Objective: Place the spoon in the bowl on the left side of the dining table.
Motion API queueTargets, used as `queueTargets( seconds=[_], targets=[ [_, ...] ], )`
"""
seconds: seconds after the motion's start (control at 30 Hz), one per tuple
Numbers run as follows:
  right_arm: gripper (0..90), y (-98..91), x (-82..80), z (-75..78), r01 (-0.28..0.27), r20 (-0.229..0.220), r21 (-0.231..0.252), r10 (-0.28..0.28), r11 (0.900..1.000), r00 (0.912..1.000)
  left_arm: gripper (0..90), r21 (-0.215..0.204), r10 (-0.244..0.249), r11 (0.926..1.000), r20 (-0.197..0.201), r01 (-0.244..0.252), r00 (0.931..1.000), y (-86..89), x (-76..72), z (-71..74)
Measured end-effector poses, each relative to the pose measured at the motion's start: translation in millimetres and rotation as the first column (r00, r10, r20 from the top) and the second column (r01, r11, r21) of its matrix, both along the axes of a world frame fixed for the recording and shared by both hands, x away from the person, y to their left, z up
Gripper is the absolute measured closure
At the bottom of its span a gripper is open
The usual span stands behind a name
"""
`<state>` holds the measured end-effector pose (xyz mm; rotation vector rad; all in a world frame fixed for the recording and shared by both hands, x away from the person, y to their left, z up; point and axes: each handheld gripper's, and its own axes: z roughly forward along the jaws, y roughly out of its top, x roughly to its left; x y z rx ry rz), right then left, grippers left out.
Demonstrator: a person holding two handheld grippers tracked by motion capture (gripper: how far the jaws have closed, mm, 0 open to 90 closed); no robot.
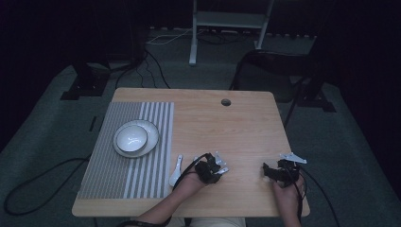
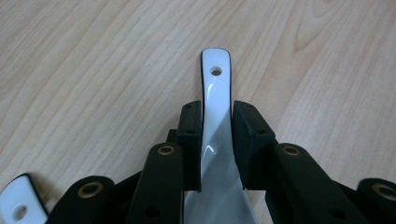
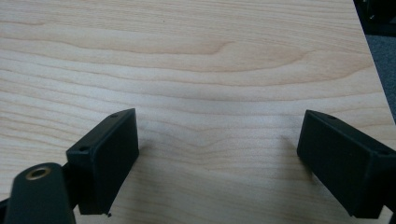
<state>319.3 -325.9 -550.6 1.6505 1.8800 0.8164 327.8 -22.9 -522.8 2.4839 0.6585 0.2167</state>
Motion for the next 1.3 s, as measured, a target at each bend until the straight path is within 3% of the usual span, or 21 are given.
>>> queueTargets(
  seconds=[0.2,0.5,1.3],
  targets=[
    [12.0,0.0,0.0,0.0,0.000,0.000,0.000,0.000,1.0000,1.0000,74.2,-0.013,-0.015,0.9998,-0.008,0.015,0.9999,0.6,-1.4,1.1],
    [12.0,0.0,0.0,0.0,0.000,0.000,0.000,0.000,1.0000,1.0000,74.3,-0.043,0.001,0.9991,0.022,0.000,0.9998,5.6,-4.5,10.6],
    [12.0,0.1,0.0,0.1,0.001,0.000,0.001,-0.001,1.0000,1.0000,74.6,-0.100,-0.007,0.9949,0.039,0.011,0.9992,16.3,-8.7,32.7]
  ],
)
